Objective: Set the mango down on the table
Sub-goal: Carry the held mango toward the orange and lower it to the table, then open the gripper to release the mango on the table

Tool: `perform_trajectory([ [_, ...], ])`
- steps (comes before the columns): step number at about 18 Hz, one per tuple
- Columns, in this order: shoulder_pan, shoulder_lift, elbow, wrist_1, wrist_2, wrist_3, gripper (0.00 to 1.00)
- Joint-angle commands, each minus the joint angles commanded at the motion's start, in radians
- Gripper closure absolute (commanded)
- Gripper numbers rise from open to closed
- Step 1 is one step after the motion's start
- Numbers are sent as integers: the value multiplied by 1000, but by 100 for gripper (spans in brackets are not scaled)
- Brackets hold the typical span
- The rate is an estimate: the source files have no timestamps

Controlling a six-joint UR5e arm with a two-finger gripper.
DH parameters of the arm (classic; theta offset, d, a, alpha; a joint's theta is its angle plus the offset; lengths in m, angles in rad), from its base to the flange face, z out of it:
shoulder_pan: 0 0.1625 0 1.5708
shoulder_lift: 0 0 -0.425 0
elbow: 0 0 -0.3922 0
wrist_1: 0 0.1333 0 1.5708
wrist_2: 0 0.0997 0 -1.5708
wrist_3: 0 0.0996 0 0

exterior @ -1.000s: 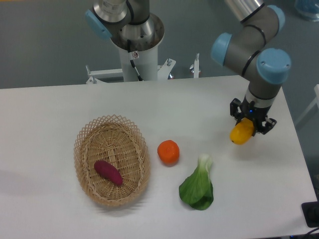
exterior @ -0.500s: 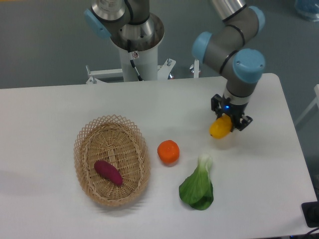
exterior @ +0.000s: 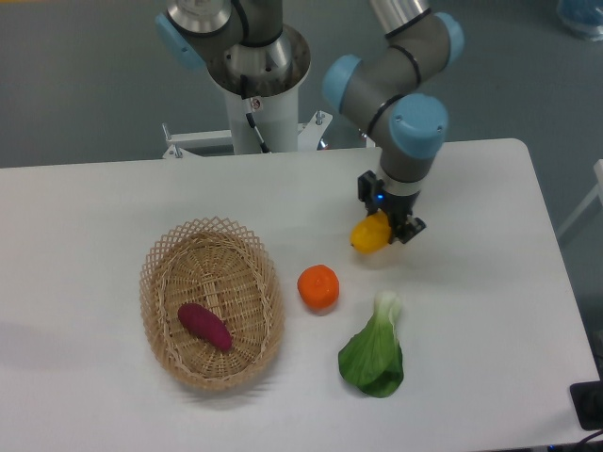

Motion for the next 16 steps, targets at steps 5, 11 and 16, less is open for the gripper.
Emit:
perform_trajectory([
  [5,-28,2,-18,0,0,-3,41],
  [11,-46,5,-8,2,2,-20,0],
  [16,-45,6,35,-2,5,-25,0],
])
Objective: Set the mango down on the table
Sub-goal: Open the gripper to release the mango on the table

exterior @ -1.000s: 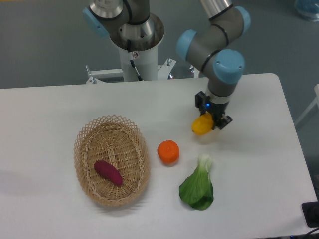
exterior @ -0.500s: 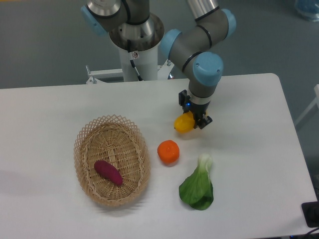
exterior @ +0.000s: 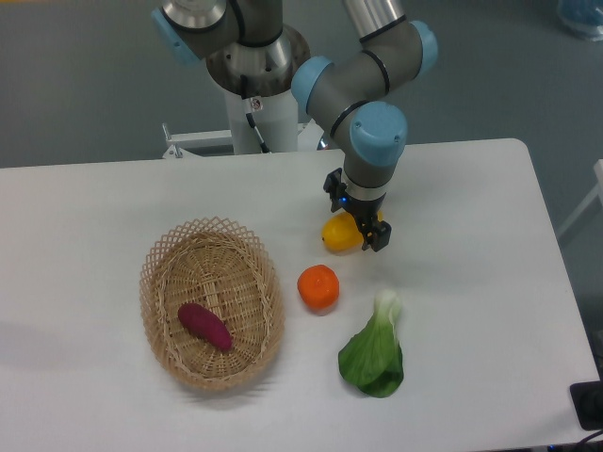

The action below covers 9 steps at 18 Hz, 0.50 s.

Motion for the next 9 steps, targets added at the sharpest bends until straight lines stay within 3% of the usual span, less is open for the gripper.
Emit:
perform_trajectory([
  [9,40,-55,178,-11,3,-21,0],
])
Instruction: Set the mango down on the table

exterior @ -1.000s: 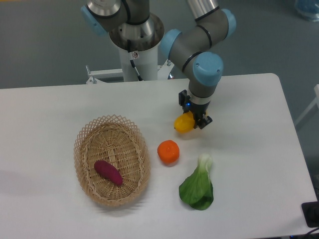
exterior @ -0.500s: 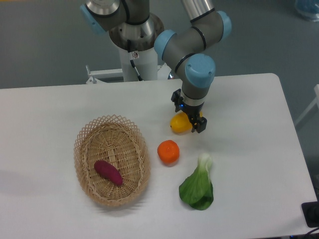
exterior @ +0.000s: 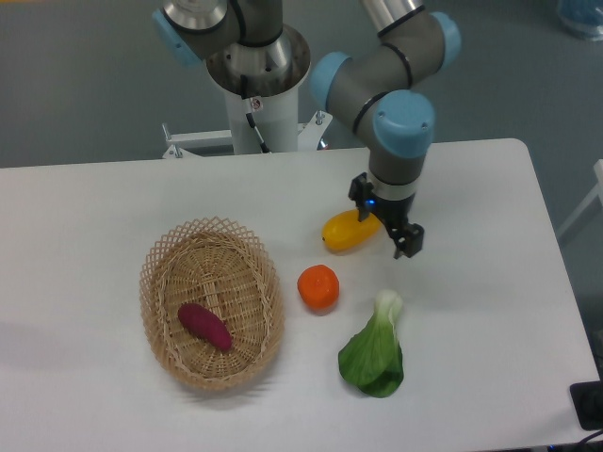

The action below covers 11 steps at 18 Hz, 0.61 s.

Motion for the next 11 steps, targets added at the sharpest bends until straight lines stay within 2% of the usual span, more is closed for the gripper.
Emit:
perform_trajectory([
  [7,46,-84,146,-9,-6,-41,0],
  [11,63,-103,181,-11,-6,-69,0],
])
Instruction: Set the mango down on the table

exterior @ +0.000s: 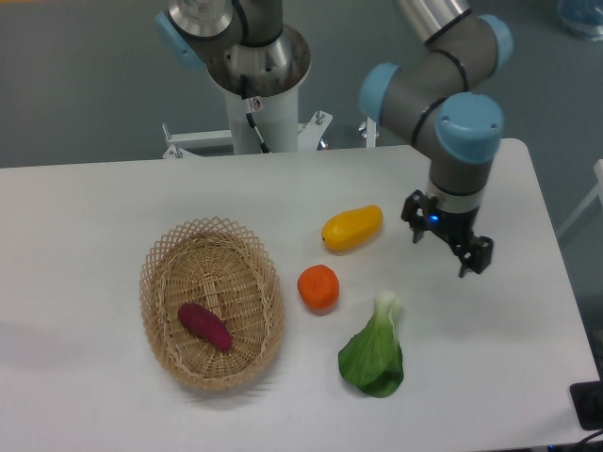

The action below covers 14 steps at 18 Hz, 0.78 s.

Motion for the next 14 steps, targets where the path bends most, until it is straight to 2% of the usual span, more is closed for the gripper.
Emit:
perform_trajectory([
  [3,6,-14,32,-26,2,-2,0],
  [6,17,-38,101,-129,3,-2,0],
  [7,18,-51,119,-147,5,-2,0],
  [9,20,-71,144,-156,3,-2,0],
  [14,22,-89,141,-155,3,-3,0],
])
